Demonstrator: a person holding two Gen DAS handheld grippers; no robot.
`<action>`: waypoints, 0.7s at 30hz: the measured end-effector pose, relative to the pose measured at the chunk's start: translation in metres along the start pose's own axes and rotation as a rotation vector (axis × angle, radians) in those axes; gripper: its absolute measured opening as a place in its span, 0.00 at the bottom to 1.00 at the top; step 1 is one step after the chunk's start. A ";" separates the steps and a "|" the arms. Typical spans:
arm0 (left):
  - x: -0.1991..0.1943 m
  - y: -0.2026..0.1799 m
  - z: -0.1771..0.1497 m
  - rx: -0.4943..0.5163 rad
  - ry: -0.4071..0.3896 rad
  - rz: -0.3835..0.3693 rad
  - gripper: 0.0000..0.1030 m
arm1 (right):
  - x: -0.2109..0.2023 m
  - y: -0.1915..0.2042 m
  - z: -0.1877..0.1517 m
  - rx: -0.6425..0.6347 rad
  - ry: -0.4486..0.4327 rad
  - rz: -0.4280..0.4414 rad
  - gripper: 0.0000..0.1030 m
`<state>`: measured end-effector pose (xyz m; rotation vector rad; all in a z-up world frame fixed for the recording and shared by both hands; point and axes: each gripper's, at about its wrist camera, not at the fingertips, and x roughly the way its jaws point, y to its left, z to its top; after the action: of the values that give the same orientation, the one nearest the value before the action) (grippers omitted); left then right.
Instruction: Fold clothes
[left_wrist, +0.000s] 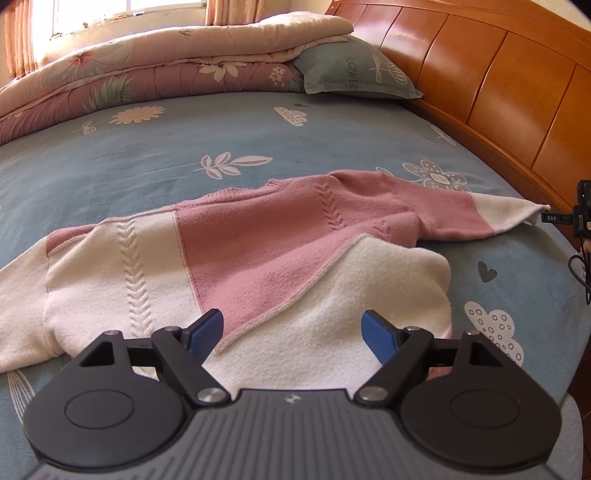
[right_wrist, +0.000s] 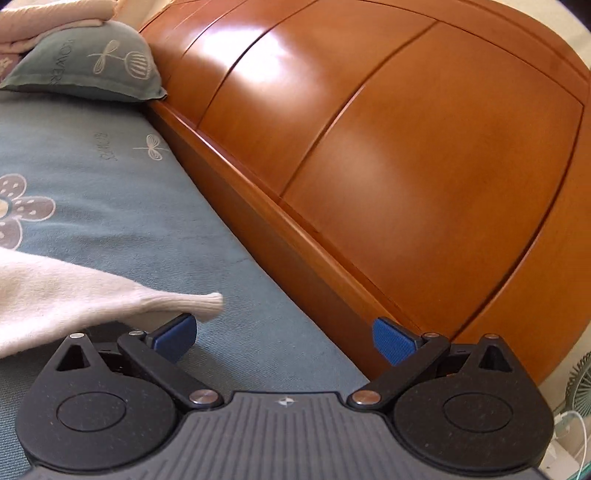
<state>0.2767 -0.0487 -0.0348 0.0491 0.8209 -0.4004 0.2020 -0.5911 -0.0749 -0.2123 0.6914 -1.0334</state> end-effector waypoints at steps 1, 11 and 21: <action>-0.001 -0.001 0.000 0.001 -0.001 0.001 0.80 | -0.002 -0.004 0.002 0.024 -0.002 0.002 1.00; -0.002 -0.004 0.001 0.008 -0.002 -0.003 0.80 | -0.005 -0.025 0.015 0.548 0.140 0.648 1.00; 0.009 -0.004 0.000 0.008 0.029 0.024 0.80 | 0.066 0.008 -0.016 0.884 0.321 1.112 1.00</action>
<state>0.2807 -0.0558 -0.0407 0.0720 0.8464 -0.3812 0.2198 -0.6403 -0.1191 1.0297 0.4538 -0.2013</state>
